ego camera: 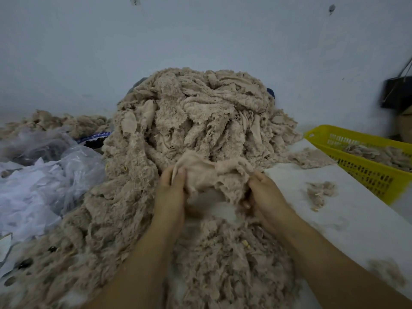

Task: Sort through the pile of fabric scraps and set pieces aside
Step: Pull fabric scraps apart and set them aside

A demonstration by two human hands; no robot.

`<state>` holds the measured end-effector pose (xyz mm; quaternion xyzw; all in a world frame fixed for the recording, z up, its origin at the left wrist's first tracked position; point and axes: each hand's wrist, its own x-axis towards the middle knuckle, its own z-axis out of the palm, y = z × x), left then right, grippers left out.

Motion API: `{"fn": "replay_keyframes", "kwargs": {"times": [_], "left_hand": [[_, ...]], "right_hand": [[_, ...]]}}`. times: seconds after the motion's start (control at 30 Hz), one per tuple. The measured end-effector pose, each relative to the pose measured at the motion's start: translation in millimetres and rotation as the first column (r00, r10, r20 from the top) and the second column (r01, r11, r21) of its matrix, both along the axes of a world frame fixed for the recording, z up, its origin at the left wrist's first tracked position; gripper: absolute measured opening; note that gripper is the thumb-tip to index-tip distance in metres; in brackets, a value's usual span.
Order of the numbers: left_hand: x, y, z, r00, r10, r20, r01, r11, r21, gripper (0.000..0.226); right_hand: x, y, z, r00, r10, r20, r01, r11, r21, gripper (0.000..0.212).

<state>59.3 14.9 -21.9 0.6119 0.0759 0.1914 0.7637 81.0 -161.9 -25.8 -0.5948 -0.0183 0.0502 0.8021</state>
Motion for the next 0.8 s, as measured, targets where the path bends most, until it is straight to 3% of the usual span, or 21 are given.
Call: {"fn": "replay_keyframes", "kwargs": {"times": [0.03,0.1,0.17,0.23,0.33,0.4,0.47,0.53,0.57,0.6,0.63,0.67,0.73,0.8], "left_hand": [[-3,-4,-3,1.0,-0.018,0.004,0.017,0.981,0.194,0.021],[-11,-13,-9,0.98,-0.199,0.003,0.172,0.856,0.487,0.025],[-17,-18,-13,0.912,-0.407,-0.056,0.353,0.705,0.616,0.031],[-13,-23,-13,0.855,-0.511,-0.089,0.465,0.679,0.568,0.031],[-5,-26,-1,0.841,-0.516,-0.162,0.541,0.799,0.262,0.035],[-7,-22,-4,0.875,-0.473,-0.103,0.484,0.85,0.207,0.043],[-9,-18,-7,0.929,-0.369,-0.036,0.366,0.896,0.25,0.038],[-7,-14,-9,0.97,-0.241,-0.022,0.239,0.944,0.229,0.034],[-6,-12,-9,0.98,-0.195,-0.027,0.196,0.956,0.218,0.033],[-4,-12,-8,0.983,-0.181,-0.044,0.186,0.958,0.218,0.033],[-3,-13,-8,0.982,-0.18,-0.053,0.188,0.955,0.228,0.033],[-3,-14,-8,0.981,-0.185,-0.058,0.194,0.953,0.233,0.032],[-5,-16,-11,0.976,-0.208,-0.06,0.216,0.942,0.257,0.028],[-5,-16,-13,0.976,-0.207,-0.072,0.219,0.924,0.314,0.027]], "right_hand": [[-1,2,-2,0.999,0.034,-0.002,-0.034,0.999,0.017,0.023],[-6,8,-2,0.989,0.147,0.032,-0.149,0.988,0.044,0.028],[-8,9,-4,0.965,0.234,0.118,-0.229,0.972,-0.057,0.035],[-7,6,-6,0.966,0.214,0.142,-0.199,0.973,-0.115,0.034],[-8,3,-8,0.98,0.187,0.071,-0.177,0.976,-0.123,0.028],[-4,2,-7,0.986,0.152,0.065,-0.14,0.977,-0.164,0.018],[2,-7,4,0.996,-0.047,0.08,0.042,0.997,0.064,0.03],[12,-26,14,0.97,-0.23,0.076,0.17,0.869,0.465,0.033],[18,-34,12,0.952,-0.297,0.07,0.223,0.834,0.504,0.05],[18,-36,10,0.947,-0.315,0.058,0.27,0.882,0.386,0.065],[18,-36,4,0.948,-0.309,0.075,0.298,0.946,0.127,0.065],[19,-33,-4,0.943,-0.302,0.136,0.323,0.93,-0.177,0.053],[22,-26,-20,0.922,-0.179,0.343,0.363,0.706,-0.608,0.029],[24,-17,-28,0.924,-0.02,0.383,0.326,0.565,-0.758,0.034]]}}
